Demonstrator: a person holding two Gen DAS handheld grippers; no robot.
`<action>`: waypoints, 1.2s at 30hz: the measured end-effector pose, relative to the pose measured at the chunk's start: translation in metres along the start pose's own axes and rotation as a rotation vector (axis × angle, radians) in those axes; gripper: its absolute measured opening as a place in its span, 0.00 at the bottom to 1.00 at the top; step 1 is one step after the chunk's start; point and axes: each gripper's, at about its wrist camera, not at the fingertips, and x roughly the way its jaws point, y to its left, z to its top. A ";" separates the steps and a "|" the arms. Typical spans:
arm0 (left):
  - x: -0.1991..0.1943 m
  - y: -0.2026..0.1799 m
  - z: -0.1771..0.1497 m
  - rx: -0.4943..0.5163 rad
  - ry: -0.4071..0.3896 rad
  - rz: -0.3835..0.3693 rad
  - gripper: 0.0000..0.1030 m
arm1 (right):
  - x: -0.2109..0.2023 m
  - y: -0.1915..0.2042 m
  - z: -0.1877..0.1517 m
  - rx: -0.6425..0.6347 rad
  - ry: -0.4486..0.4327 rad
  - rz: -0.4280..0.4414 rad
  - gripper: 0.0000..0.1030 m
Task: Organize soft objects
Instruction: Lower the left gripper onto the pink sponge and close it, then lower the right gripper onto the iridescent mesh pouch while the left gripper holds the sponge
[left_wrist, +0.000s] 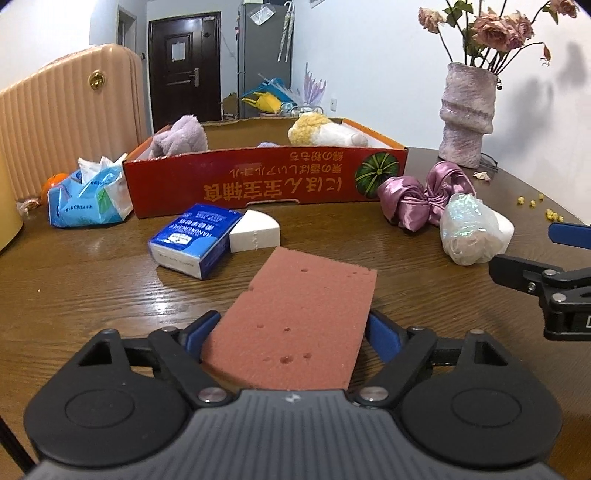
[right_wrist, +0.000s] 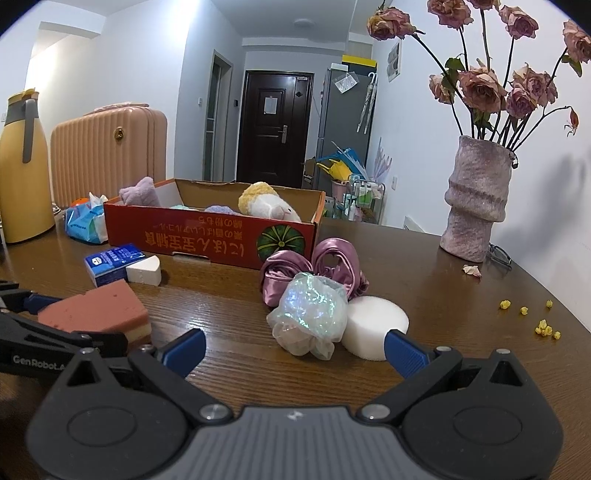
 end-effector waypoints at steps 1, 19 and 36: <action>-0.001 0.000 0.000 0.002 -0.006 -0.002 0.82 | 0.000 0.000 0.000 0.001 0.001 0.001 1.00; -0.032 0.006 0.007 -0.020 -0.175 0.084 0.82 | 0.005 0.000 0.000 -0.002 -0.016 -0.010 1.00; -0.042 0.016 0.011 -0.057 -0.233 0.158 0.82 | 0.033 0.016 0.007 -0.165 -0.070 -0.096 0.99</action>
